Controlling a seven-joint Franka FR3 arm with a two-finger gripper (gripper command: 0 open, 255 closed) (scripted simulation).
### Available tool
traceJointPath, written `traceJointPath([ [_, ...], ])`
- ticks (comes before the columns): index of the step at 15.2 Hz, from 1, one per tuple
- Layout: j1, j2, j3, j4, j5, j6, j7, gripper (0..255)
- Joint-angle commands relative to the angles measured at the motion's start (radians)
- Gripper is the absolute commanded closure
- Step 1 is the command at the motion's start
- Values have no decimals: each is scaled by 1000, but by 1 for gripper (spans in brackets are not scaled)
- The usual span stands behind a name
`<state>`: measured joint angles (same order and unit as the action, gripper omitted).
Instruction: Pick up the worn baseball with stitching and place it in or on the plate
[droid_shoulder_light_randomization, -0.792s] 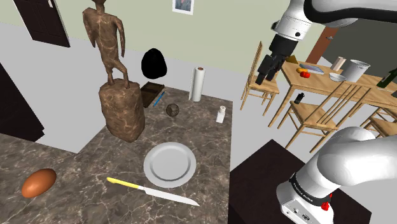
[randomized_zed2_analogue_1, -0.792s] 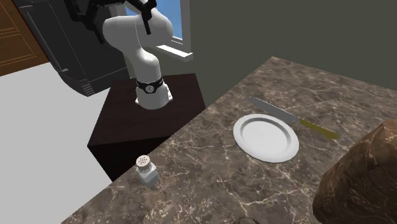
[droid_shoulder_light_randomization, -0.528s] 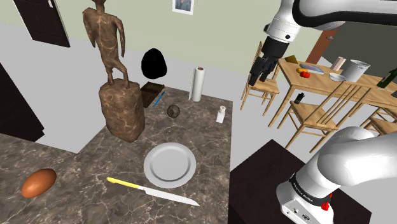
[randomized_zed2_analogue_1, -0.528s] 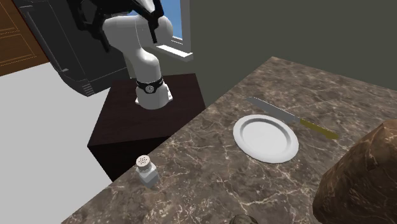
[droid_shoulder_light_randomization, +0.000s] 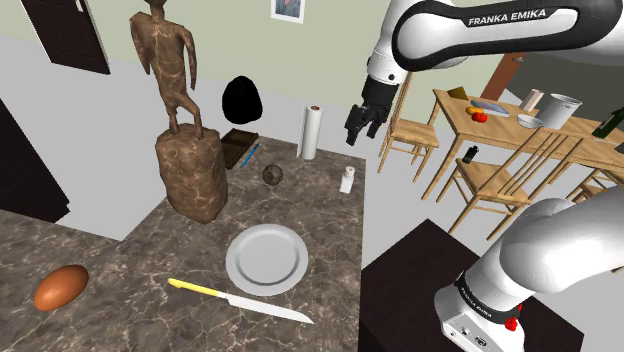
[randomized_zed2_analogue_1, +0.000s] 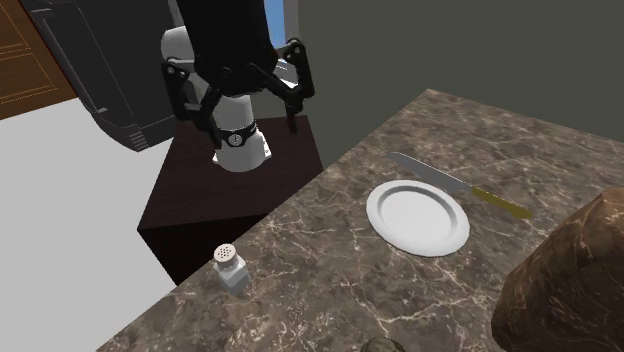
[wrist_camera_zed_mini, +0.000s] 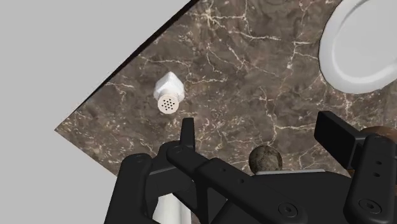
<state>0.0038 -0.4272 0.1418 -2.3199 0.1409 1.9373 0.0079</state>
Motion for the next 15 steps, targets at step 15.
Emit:
traceJointPath([
  [15,45,614,117,377,-181,216,267,0],
])
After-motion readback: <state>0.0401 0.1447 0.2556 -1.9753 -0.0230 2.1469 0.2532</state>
